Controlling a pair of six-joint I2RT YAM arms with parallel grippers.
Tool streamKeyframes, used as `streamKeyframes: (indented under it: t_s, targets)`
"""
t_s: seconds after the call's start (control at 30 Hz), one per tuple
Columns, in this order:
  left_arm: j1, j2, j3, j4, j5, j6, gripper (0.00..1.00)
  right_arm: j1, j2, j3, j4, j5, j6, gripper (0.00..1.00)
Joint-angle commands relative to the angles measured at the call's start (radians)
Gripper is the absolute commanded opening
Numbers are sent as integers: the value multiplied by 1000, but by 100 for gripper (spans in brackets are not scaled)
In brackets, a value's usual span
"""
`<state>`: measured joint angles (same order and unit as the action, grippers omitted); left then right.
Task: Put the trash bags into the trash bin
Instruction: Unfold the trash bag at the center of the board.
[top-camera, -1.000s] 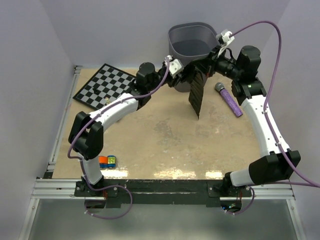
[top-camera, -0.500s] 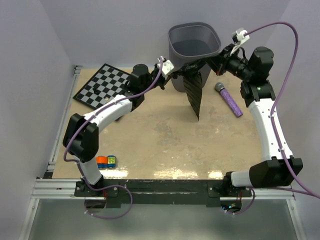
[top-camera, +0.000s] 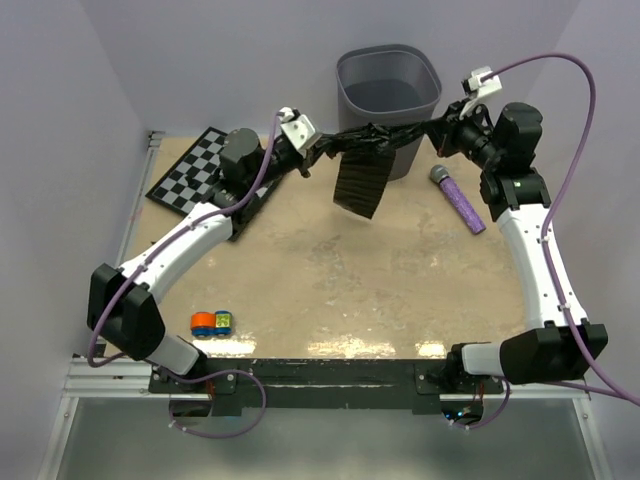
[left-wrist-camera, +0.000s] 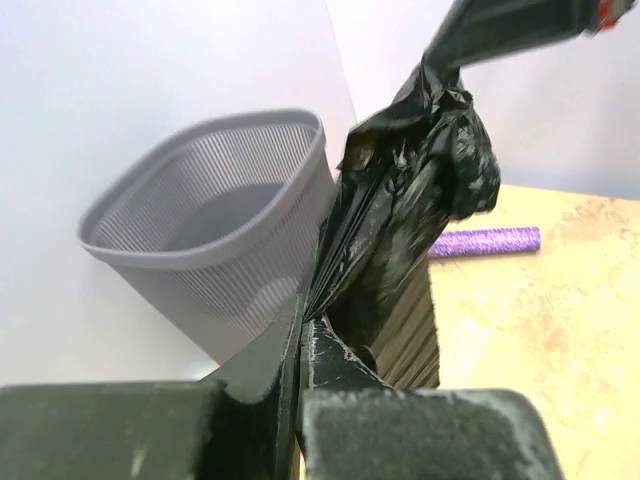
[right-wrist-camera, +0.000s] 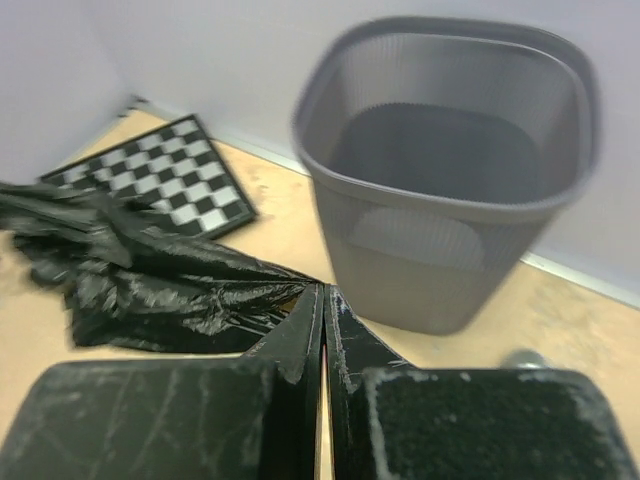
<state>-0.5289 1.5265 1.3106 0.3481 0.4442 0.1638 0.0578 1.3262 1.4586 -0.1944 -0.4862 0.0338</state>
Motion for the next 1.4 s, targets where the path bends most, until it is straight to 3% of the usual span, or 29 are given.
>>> streamKeyframes:
  t_s: [0.0, 0.47, 0.87, 1.0, 1.07, 1.1, 1.2, 1.27, 1.37]
  targets:
    - [13, -78, -24, -12, 16, 42, 0, -16, -35, 2, -7, 184, -17, 0]
    - [20, -158, -66, -136, -79, 120, 0, -50, -15, -11, -10, 397, -3, 0]
    - [44, -170, -96, -178, -113, 126, 0, -130, 7, -18, -5, 439, 31, 0]
    - [52, -175, -114, -196, -105, 122, 0, -150, 10, -20, 0, 394, 51, 0]
    - [52, -166, -100, -231, -23, 138, 0, -148, 5, -27, 33, 194, 37, 0]
    - [52, -163, -94, -239, 20, 144, 2, -148, 7, -33, 45, 96, 29, 0]
    - [52, -178, -94, -213, 118, 173, 43, -141, 25, -40, 90, -200, 35, 0]
    - [50, -181, -80, -198, 148, 206, 53, -121, 33, -44, 110, -308, 6, 0]
    - [46, -158, -7, -241, 201, 291, 57, -66, 60, 18, 40, -353, -116, 0]
